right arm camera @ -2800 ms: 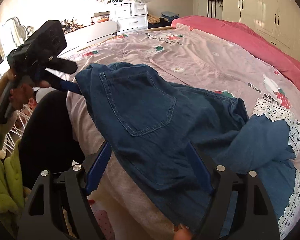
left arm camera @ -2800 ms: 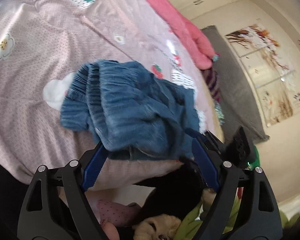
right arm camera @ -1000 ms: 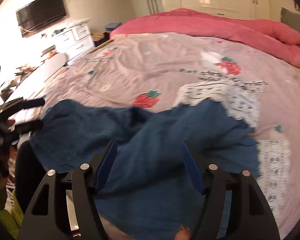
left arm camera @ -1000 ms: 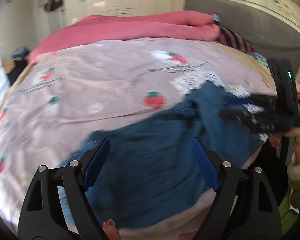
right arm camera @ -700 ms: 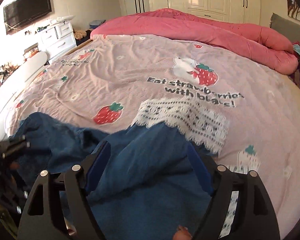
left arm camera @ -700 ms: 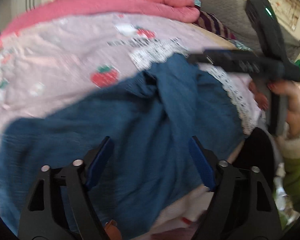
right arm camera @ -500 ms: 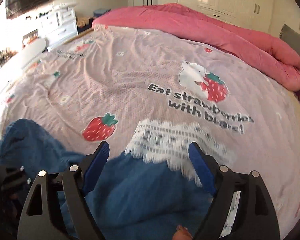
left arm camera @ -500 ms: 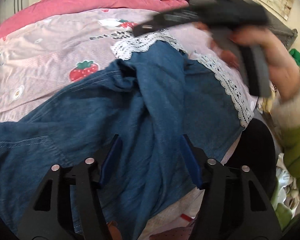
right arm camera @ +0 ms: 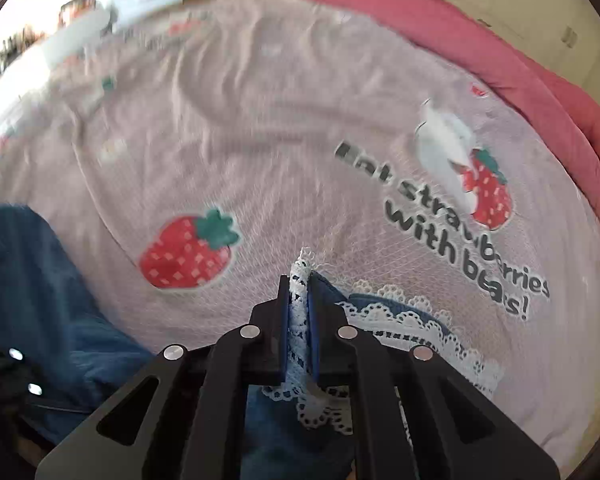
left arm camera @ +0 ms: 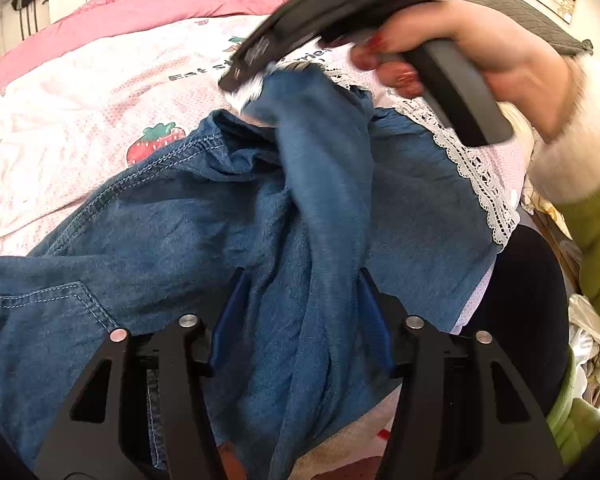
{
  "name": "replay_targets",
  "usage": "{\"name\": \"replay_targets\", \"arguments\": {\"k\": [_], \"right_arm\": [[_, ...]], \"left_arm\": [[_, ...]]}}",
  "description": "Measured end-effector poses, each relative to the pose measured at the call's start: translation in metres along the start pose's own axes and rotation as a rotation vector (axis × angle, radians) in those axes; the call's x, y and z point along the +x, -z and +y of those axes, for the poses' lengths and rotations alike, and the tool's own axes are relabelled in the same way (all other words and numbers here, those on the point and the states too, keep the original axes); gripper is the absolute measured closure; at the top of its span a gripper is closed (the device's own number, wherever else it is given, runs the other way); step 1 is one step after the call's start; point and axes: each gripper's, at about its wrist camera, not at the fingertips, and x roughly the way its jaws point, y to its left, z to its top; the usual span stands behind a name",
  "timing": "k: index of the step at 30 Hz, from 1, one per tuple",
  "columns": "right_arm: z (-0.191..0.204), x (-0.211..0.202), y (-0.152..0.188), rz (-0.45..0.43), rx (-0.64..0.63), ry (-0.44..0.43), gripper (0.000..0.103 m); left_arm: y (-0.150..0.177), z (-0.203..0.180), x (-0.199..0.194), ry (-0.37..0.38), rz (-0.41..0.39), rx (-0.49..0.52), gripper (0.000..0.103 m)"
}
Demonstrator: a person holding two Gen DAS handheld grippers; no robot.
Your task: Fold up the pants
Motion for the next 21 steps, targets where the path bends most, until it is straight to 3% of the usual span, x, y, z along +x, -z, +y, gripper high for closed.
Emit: {"name": "replay_targets", "arguments": {"k": [6, 12, 13, 14, 21], "right_arm": [[-0.025, -0.077, 0.023, -0.195, 0.145, -0.029, 0.096], [-0.048, -0.140, 0.070, -0.313, 0.262, -0.044, 0.096], [-0.051, -0.145, 0.083, -0.317, 0.283, -0.044, 0.096], [-0.053, -0.148, 0.096, -0.309, 0.300, -0.040, 0.096], [-0.060, -0.144, 0.177, -0.215, 0.408, -0.023, 0.096]], "left_arm": [[-0.002, -0.002, -0.005, -0.004, -0.005, 0.003, 0.066], [-0.006, -0.017, -0.011, -0.024, -0.017, 0.049, 0.084], [-0.006, -0.020, -0.012, -0.020, -0.016, 0.055, 0.092], [-0.007, -0.024, -0.013, -0.018, -0.016, 0.066, 0.093], [-0.001, -0.042, -0.013, -0.049, -0.005, 0.138, 0.094]]}}
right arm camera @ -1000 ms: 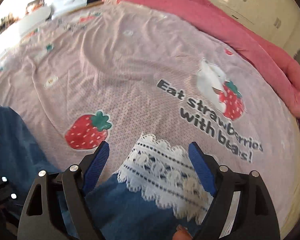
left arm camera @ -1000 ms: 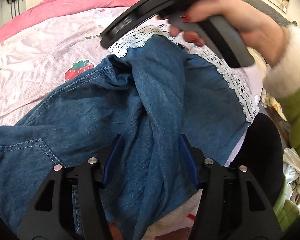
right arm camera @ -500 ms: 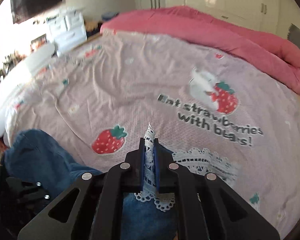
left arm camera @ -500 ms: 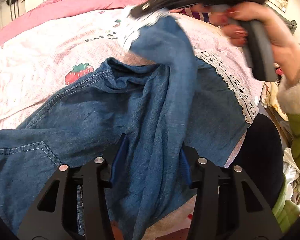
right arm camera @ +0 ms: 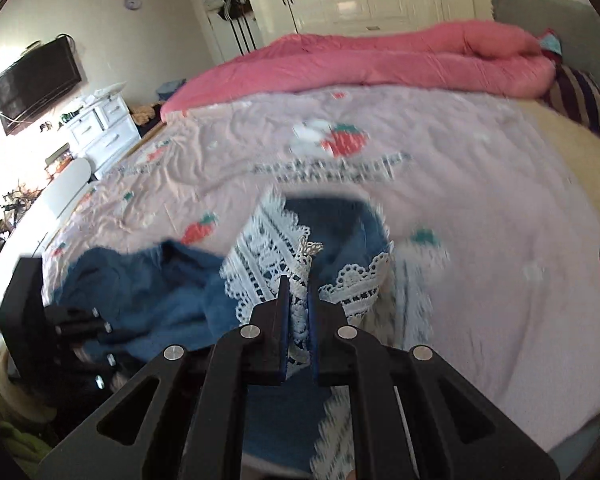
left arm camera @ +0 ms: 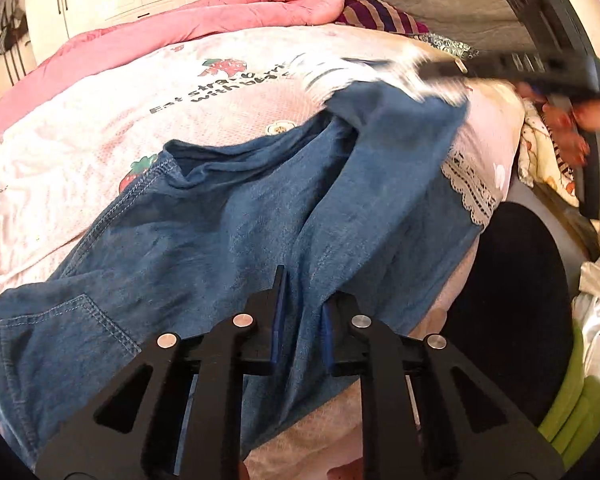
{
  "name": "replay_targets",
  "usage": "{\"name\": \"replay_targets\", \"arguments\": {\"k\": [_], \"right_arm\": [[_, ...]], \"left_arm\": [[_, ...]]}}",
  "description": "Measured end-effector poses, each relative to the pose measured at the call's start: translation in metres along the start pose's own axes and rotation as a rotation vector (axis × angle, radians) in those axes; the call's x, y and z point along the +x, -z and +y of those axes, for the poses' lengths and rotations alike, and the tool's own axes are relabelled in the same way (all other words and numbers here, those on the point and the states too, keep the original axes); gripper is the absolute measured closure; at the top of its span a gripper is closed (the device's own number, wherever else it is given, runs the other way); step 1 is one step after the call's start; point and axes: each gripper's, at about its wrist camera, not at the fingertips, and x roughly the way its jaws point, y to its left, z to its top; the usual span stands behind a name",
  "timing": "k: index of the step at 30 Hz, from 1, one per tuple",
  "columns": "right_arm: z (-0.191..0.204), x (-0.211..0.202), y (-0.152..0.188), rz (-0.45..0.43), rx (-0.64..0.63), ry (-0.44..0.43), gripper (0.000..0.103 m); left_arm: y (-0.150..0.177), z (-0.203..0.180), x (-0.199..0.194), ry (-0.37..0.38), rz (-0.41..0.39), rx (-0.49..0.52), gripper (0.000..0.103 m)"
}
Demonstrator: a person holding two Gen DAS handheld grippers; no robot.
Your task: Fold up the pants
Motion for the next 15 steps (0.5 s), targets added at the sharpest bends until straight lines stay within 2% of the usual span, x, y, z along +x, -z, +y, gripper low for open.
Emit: {"name": "replay_targets", "arguments": {"k": [11, 13, 15], "right_arm": [[-0.008, -0.002, 0.073, 0.105, -0.003, 0.054, 0.095], [-0.013, -0.004, 0.079, 0.110, 0.005, 0.064, 0.093], [-0.016, -0.009, 0.083, 0.118, 0.015, 0.069, 0.087]], "left_arm": [[0.018, -0.004, 0.005, -0.027, 0.066, 0.048, 0.094], [0.019, -0.007, 0.003, -0.027, 0.065, 0.062, 0.094], [0.020, -0.009, 0.000, -0.018, 0.061, 0.062, 0.094]]}}
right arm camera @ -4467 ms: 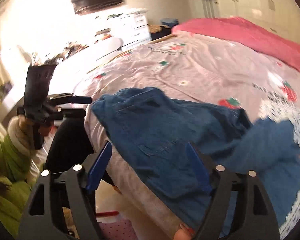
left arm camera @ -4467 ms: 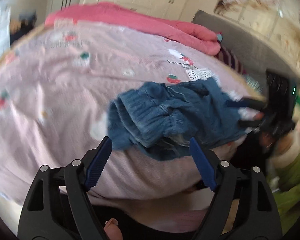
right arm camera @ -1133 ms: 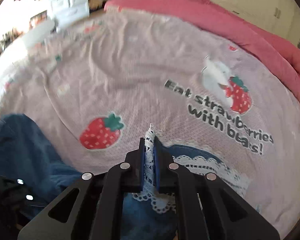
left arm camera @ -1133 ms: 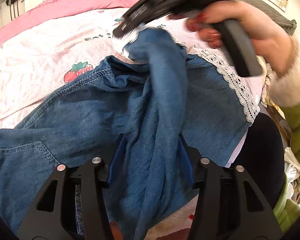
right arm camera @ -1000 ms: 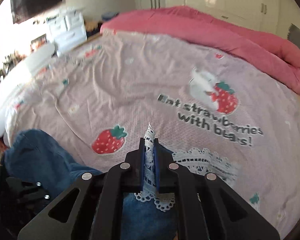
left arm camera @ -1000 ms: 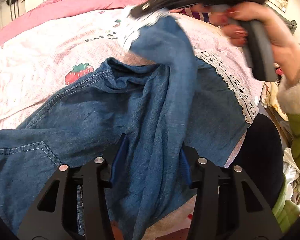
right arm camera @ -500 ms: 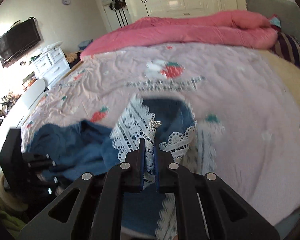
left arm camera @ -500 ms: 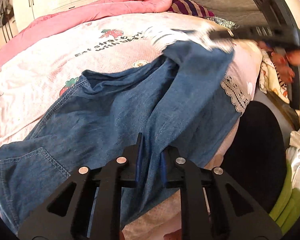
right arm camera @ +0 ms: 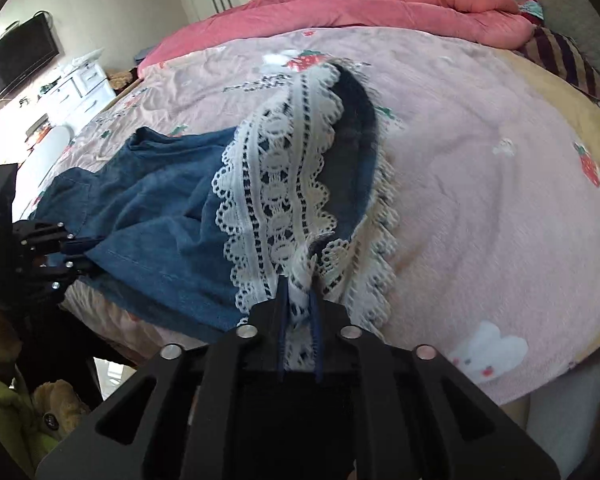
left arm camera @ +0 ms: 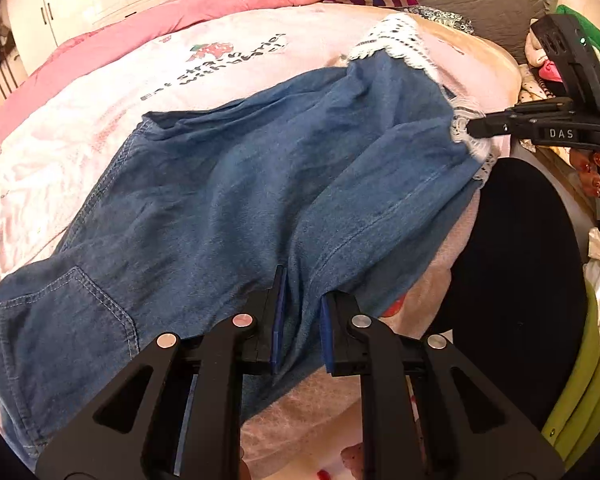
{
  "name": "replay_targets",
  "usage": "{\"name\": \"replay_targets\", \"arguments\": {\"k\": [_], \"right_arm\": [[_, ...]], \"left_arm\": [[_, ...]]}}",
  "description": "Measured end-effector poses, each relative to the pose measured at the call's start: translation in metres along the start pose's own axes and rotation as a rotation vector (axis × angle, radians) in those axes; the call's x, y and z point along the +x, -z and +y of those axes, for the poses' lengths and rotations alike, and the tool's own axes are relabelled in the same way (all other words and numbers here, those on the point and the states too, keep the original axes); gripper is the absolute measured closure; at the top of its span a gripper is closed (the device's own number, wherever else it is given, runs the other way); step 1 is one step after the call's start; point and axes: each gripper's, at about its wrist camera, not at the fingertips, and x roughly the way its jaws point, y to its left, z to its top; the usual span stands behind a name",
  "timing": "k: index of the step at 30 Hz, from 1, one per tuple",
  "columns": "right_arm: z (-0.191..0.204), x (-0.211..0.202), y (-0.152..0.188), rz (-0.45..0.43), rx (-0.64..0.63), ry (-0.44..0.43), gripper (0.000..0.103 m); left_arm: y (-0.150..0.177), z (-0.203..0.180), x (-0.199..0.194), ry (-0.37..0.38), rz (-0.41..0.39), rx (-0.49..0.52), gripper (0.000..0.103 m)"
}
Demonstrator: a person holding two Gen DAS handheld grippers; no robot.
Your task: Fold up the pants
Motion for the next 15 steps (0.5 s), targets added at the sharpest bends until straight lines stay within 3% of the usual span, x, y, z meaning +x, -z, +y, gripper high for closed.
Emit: {"name": "replay_targets", "arguments": {"k": [1, 3, 6, 8, 15], "right_arm": [[-0.001, -0.002, 0.001, -0.003, 0.001, 0.007, 0.084], [-0.001, -0.012, 0.002, -0.026, 0.001, 0.013, 0.070], [0.002, -0.025, 0.000, -0.079, -0.006, 0.011, 0.064], [0.004, -0.026, -0.004, -0.089, -0.017, -0.002, 0.061], [-0.006, -0.006, 0.004, 0.028, 0.012, -0.007, 0.060]], "left_arm": [[0.001, 0.000, -0.001, 0.007, -0.003, -0.001, 0.091], [0.002, 0.000, -0.006, 0.008, -0.005, -0.011, 0.083], [0.004, 0.001, -0.017, 0.029, -0.026, -0.022, 0.069], [0.003, 0.003, -0.024, 0.031, -0.041, -0.027, 0.068], [0.000, 0.010, -0.027, 0.027, -0.049, -0.035, 0.068]]}}
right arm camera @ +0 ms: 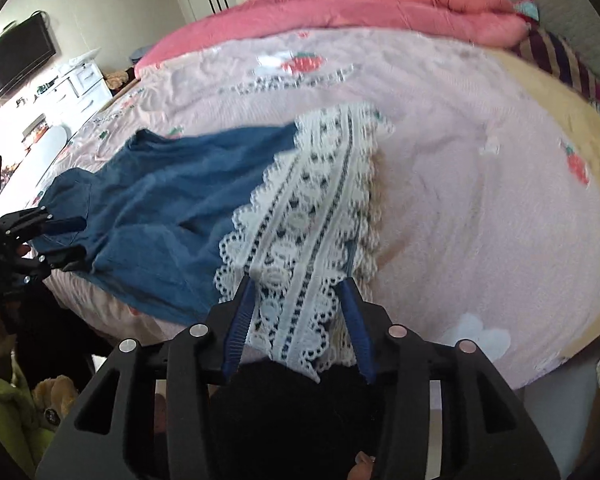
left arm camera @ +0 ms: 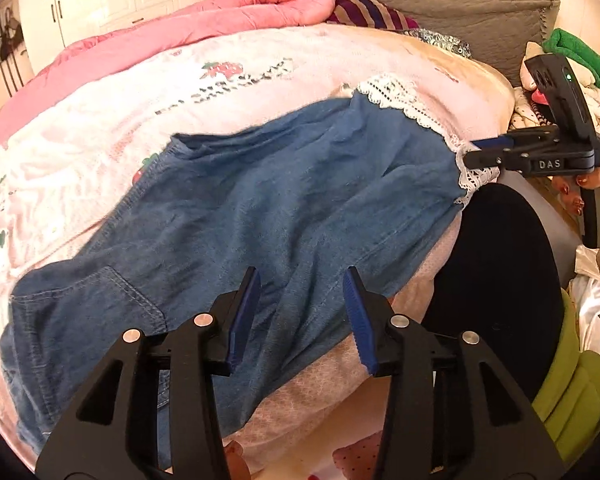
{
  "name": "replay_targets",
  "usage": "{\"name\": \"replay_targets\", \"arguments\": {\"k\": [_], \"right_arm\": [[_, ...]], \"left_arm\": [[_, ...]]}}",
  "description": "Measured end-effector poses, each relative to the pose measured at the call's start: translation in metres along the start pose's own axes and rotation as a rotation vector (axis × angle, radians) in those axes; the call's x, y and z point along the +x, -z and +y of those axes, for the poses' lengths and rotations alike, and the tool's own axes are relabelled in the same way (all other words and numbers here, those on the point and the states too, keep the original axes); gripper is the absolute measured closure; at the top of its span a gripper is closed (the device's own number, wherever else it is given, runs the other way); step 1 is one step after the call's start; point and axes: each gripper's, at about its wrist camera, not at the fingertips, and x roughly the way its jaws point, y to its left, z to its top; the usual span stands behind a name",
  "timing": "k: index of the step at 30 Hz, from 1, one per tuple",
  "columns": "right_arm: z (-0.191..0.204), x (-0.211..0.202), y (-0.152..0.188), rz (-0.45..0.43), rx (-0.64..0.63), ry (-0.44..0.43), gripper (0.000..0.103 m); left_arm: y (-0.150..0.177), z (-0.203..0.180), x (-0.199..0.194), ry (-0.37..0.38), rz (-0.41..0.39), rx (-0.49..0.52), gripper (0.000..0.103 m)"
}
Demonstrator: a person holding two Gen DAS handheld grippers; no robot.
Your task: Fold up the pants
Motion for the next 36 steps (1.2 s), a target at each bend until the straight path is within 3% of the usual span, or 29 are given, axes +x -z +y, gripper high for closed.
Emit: {"name": "replay_targets", "arguments": {"k": [2, 3, 4, 5, 6, 11, 14, 18, 19, 20, 22, 24, 26, 28, 31, 36], "right_arm": [[0.000, 0.003, 0.005, 0.026, -0.011, -0.005, 0.064], [0.001, 0.005, 0.007, 0.044, -0.028, 0.003, 0.083], [0.001, 0.007, 0.008, 0.056, -0.043, 0.017, 0.091], [0.002, 0.008, 0.010, 0.063, -0.054, 0.023, 0.093], [0.001, 0.008, 0.010, 0.066, -0.069, 0.036, 0.094], [-0.012, -0.002, 0.004, 0.027, -0.074, 0.088, 0.094], [-0.018, 0.015, 0.011, 0.095, -0.053, 0.074, 0.086], [-0.030, -0.004, 0.005, 0.043, 0.013, 0.052, 0.054], [-0.033, -0.012, 0.001, 0.014, 0.028, 0.038, 0.051], [-0.034, -0.019, -0.003, -0.016, 0.037, 0.029, 0.047], [-0.033, -0.030, -0.017, -0.078, 0.033, 0.032, 0.041], [-0.026, -0.031, -0.036, -0.115, 0.018, 0.045, 0.034], [-0.020, -0.028, -0.051, -0.129, 0.000, 0.033, 0.032], [-0.014, -0.024, -0.067, -0.160, -0.033, 0.026, 0.022], [-0.019, -0.003, -0.089, -0.145, -0.024, 0.052, 0.021], [-0.041, 0.030, -0.111, -0.089, 0.067, 0.042, 0.021]], "left_arm": [[0.001, -0.002, 0.009, 0.007, 0.022, 0.001, 0.068], [0.001, -0.005, 0.015, 0.013, 0.035, 0.011, 0.068], [0.002, -0.007, 0.021, 0.016, 0.046, 0.019, 0.076], [0.003, -0.009, 0.025, 0.015, 0.061, 0.020, 0.090], [0.005, -0.010, 0.028, 0.018, 0.070, 0.023, 0.093], [0.009, -0.022, 0.027, 0.047, 0.070, 0.076, 0.095], [0.016, -0.021, 0.038, 0.038, 0.101, 0.074, 0.095], [0.016, -0.014, 0.034, 0.058, 0.103, 0.046, 0.094], [0.015, -0.012, 0.030, 0.061, 0.104, 0.037, 0.087], [0.012, -0.008, 0.023, 0.074, 0.091, 0.027, 0.069], [0.004, 0.001, 0.009, 0.070, 0.046, 0.014, 0.051], [-0.009, 0.015, -0.004, 0.021, 0.004, -0.001, 0.051], [-0.024, 0.036, -0.011, -0.018, -0.024, -0.038, 0.044], [-0.037, 0.051, -0.011, -0.056, -0.030, -0.047, 0.041], [-0.061, 0.076, 0.001, -0.136, -0.029, -0.088, 0.039], [-0.076, 0.095, 0.049, -0.156, 0.075, -0.079, 0.040]]}}
